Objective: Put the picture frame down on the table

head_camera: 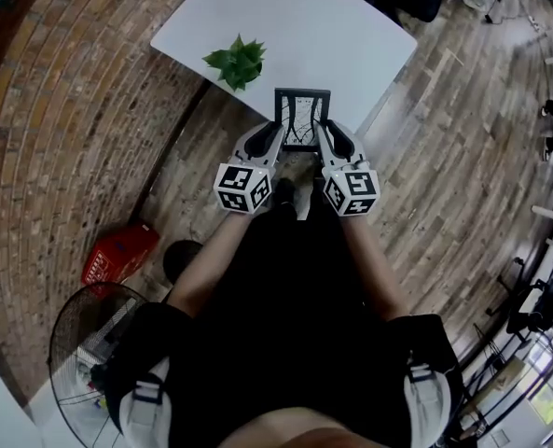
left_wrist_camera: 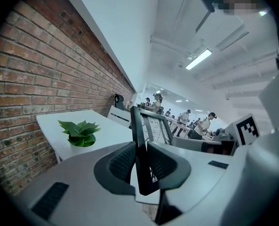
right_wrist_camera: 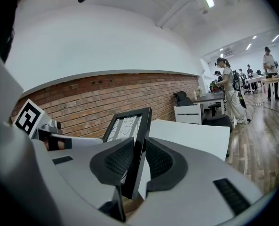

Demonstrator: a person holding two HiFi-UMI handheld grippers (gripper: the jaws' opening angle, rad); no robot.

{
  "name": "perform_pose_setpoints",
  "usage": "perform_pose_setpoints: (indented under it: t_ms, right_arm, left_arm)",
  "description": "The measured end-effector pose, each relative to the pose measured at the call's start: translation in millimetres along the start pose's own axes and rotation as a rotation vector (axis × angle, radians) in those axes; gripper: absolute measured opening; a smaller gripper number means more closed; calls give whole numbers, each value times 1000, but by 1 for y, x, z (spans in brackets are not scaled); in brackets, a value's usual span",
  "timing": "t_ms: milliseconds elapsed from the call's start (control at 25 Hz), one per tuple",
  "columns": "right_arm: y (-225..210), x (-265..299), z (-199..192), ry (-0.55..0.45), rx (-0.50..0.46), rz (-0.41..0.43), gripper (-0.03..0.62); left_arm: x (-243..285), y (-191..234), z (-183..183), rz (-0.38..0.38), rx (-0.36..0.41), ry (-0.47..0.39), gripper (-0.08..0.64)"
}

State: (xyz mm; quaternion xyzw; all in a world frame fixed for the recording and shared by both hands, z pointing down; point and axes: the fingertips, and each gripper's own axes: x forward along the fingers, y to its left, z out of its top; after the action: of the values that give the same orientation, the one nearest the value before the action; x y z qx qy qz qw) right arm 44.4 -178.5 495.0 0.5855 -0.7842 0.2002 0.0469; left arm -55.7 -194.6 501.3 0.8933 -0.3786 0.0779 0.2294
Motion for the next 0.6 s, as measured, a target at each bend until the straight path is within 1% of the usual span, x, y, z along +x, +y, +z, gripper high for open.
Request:
perform_pose_setpoints:
  t_ms: [320,600]
  right_arm:
    - [-9,15,5,13,-9,35,77]
    - [-26,33,0,59,-12,63,77]
  left_arm:
    - [16,8,2,28,-14,-3,86]
    - [37,16,-3,60,-35,22,86]
